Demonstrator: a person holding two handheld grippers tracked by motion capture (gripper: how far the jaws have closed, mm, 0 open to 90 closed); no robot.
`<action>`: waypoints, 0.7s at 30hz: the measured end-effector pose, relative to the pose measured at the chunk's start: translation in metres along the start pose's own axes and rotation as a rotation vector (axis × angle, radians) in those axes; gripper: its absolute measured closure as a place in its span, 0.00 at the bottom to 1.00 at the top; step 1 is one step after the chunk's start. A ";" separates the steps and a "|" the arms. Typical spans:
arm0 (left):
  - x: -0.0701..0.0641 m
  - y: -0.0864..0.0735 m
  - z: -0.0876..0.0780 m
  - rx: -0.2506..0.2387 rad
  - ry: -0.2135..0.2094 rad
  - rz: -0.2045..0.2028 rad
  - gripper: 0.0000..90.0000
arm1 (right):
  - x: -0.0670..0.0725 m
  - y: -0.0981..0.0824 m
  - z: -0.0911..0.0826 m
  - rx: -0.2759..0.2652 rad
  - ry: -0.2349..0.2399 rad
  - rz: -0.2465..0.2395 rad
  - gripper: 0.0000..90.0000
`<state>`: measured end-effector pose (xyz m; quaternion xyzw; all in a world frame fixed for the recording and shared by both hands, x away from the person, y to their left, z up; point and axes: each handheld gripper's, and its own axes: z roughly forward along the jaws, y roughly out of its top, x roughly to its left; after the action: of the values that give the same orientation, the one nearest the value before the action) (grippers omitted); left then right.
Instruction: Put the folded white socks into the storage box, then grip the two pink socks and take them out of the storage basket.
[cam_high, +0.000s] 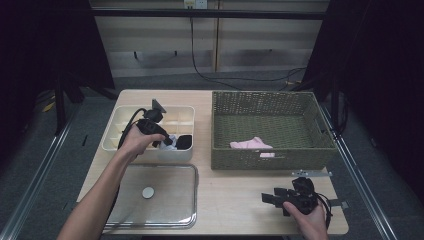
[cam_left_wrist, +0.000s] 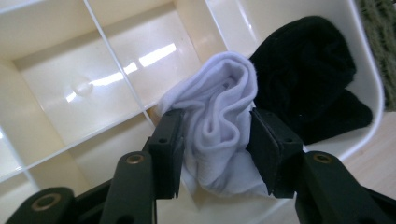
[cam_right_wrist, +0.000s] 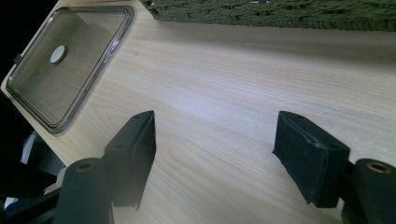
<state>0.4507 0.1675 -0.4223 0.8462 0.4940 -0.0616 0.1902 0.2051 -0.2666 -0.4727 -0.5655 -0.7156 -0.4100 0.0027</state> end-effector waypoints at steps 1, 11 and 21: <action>0.001 -0.001 -0.005 -0.018 0.003 -0.006 0.56 | 0.000 0.000 0.000 0.000 -0.001 0.001 0.33; 0.002 -0.016 -0.025 -0.117 -0.013 -0.013 0.43 | 0.001 0.000 -0.002 -0.006 0.000 0.001 0.33; 0.000 -0.035 -0.027 -0.177 -0.043 0.023 0.35 | -0.001 0.000 -0.004 -0.013 -0.003 0.008 0.33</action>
<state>0.4187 0.1933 -0.4061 0.8303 0.4833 -0.0336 0.2755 0.2035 -0.2703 -0.4707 -0.5691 -0.7106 -0.4137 -0.0004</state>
